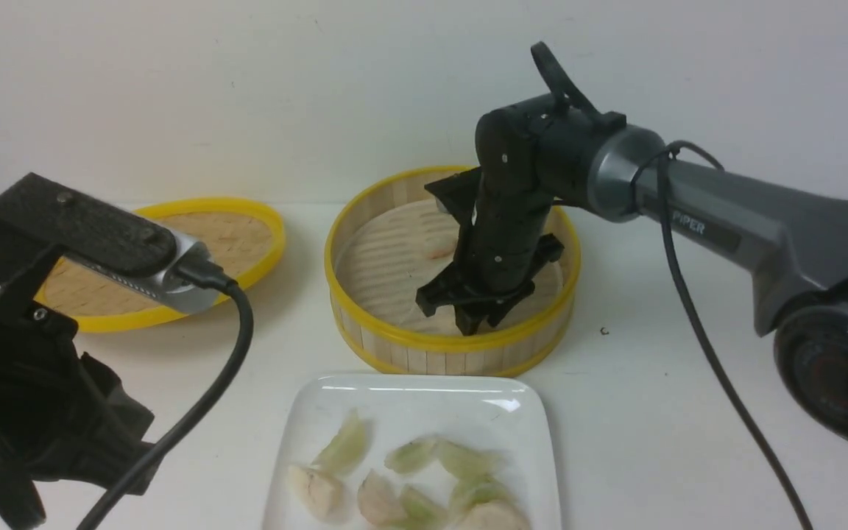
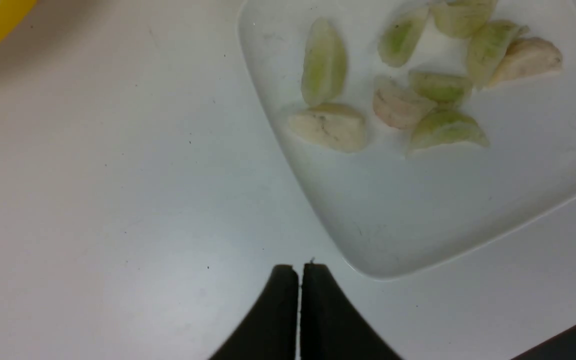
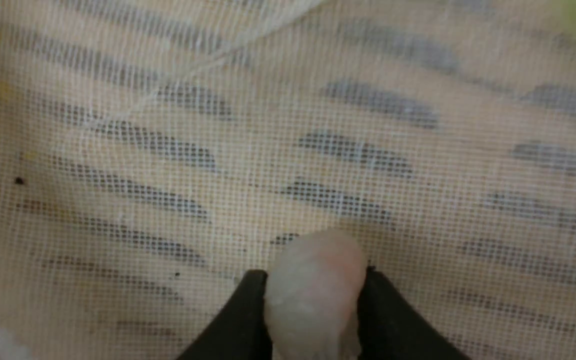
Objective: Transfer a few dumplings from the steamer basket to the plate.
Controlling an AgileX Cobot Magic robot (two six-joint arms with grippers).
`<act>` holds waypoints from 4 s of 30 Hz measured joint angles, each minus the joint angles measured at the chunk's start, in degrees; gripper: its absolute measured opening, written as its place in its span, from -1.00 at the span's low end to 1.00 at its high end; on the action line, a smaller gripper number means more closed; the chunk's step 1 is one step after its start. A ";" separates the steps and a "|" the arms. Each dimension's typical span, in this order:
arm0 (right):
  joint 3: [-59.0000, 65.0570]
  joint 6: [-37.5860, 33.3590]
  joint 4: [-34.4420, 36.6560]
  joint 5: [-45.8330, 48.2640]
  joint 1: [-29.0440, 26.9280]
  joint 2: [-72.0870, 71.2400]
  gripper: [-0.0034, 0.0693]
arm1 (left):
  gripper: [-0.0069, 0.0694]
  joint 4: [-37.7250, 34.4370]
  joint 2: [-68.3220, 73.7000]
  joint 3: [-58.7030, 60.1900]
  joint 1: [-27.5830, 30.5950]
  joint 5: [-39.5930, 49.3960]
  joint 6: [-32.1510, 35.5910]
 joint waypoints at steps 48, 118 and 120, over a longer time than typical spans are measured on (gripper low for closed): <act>31.43 5.94 -5.74 -0.27 6.78 -48.95 -0.84 | -0.83 -0.11 0.00 0.00 0.00 0.06 0.00; 91.36 38.95 -40.89 -36.80 6.84 -134.02 -0.94 | -0.83 -3.50 -57.82 48.18 18.79 -40.90 6.87; 91.36 38.95 -40.89 -36.87 6.84 -134.02 -0.94 | -0.83 -2.92 -57.99 51.98 20.39 -41.03 6.87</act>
